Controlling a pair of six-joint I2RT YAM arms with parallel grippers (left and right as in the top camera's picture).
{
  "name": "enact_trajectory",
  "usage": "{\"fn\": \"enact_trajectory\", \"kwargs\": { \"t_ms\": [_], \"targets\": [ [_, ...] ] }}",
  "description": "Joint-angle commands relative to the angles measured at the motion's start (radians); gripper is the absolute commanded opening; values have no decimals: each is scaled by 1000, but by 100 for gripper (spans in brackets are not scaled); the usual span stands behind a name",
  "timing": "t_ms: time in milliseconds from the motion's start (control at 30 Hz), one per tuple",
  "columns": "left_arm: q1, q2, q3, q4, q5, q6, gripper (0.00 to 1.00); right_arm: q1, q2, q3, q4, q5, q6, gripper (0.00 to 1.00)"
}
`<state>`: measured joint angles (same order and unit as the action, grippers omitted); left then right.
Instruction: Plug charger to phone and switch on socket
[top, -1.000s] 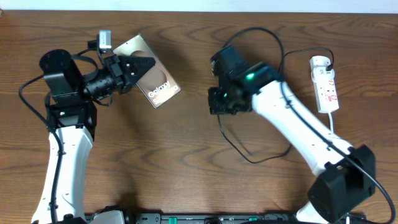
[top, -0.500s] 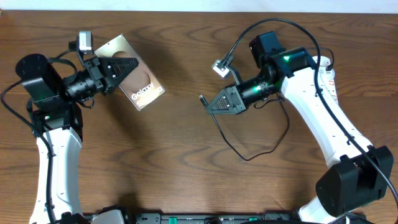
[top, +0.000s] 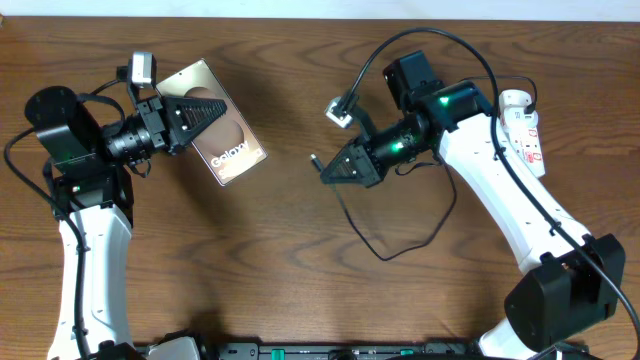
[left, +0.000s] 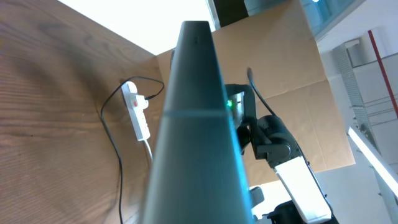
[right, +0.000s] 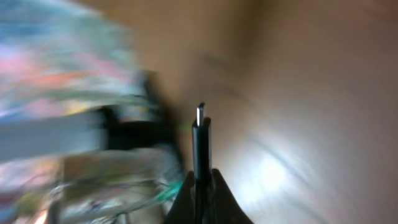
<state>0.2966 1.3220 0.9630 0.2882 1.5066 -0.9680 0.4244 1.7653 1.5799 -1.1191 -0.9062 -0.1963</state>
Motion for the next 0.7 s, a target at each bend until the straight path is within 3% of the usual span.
{"fn": "enact_trajectory", "kwargs": {
  "t_ms": [0, 67, 233, 400, 667],
  "targets": [
    [0, -2, 6, 10, 29, 6, 8, 23, -12, -26, 3, 680, 420, 1],
    [0, -2, 6, 10, 26, 6, 7, 34, -11, -60, -2, 816, 493, 1],
    [0, -2, 6, 10, 26, 6, 7, 36, -11, -237, 99, 783, 549, 1],
    [0, -2, 6, 10, 26, 6, 7, 35, -8, -500, 310, 684, 612, 1],
    [0, -2, 6, 10, 26, 6, 7, 35, -8, -641, 380, 680, 649, 1]
  ]
}}
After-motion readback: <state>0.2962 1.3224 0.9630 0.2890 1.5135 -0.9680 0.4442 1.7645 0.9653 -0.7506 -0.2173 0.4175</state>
